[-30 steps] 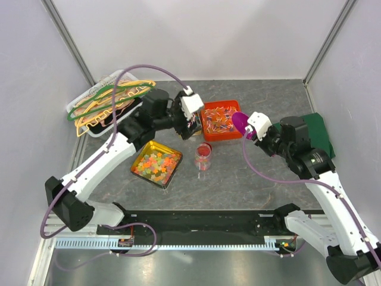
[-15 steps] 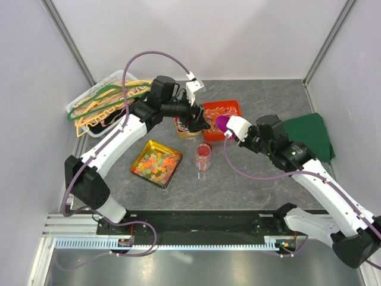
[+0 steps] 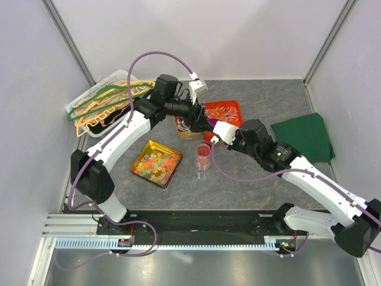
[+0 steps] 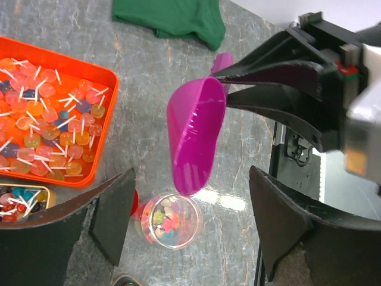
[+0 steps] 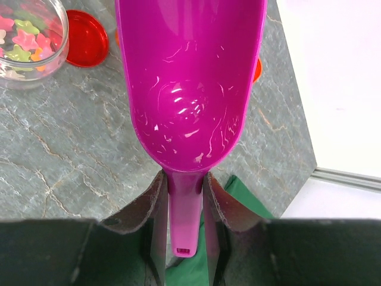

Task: Pack the candies
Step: Move the packing bottle to the center of the board, then adjust the spatula.

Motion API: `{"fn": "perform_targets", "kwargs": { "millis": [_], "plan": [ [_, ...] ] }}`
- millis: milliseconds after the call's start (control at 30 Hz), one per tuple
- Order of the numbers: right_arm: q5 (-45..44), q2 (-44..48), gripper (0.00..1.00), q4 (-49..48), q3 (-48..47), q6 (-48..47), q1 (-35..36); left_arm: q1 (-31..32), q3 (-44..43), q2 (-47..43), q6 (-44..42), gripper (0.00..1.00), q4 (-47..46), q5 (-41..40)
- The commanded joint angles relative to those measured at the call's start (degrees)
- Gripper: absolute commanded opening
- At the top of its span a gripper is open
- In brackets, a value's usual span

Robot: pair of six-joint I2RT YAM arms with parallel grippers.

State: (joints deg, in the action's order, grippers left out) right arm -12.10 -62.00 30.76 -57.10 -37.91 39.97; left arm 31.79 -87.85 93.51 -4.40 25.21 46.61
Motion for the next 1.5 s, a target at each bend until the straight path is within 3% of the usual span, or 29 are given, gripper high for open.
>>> {"fn": "perform_targets", "kwargs": {
  "millis": [0, 133, 333, 467, 667, 800, 1000, 1033, 1233, 1267, 1433, 1467],
  "plan": [
    [-3.28, -0.40, 0.00, -2.03, -3.71, 0.12, 1.34, 0.03, -1.88, 1.32, 1.94, 0.80, -0.51, 0.94],
    [-3.81, -1.02, 0.00, -1.06, -5.56, -0.32, 2.31, 0.03, -1.44, 1.67, 1.50, 0.74, -0.60, 0.32],
    [-5.13, -3.13, 0.00, -0.88, -5.91, -0.32, 5.12, 0.11, -1.44, 2.63, 1.42, 0.55, -0.87, 0.32],
    [-5.74, -3.48, 0.00, -1.32, -5.74, -0.50, 5.74, 0.11, -1.53, 2.90, 1.42, 0.51, -0.95, 0.24],
    [-6.88, -3.22, 0.00, -2.46, -6.00, 0.12, 5.83, 0.29, -1.18, 3.25, 1.07, 0.36, -0.95, 0.15],
    [-7.50, -3.30, 0.00, -3.08, -6.09, 0.03, 6.09, 0.64, -0.74, 3.60, 0.63, 0.31, -0.95, -0.03],
    [-4.26, -3.13, 0.00, -2.03, -6.88, 0.64, 6.61, 1.08, -0.74, 3.78, 0.10, 0.13, -0.95, -0.99],
    [-3.55, -2.96, 0.01, -1.68, -7.14, 0.73, 6.53, 1.08, -0.65, 3.78, 0.10, 0.04, -1.04, -0.99],
    [-0.03, -0.50, 0.23, -0.36, -6.89, 0.91, 6.35, 1.08, -0.30, 3.43, -0.17, 0.02, -1.04, -1.26],
    [-0.03, -0.15, 0.32, -0.27, -6.71, 0.82, 6.35, 1.08, -0.21, 3.43, -0.17, 0.02, -0.96, -1.17],
    [3.39, 2.40, 0.48, -0.44, -4.69, 1.61, 4.60, 1.08, 0.05, 2.64, -0.52, 0.02, -1.04, -0.82],
    [5.66, 2.76, 0.66, -0.35, -4.60, 1.96, 4.16, 1.08, 0.14, 2.46, -0.60, 0.02, -0.96, -0.73]
  ]
}}
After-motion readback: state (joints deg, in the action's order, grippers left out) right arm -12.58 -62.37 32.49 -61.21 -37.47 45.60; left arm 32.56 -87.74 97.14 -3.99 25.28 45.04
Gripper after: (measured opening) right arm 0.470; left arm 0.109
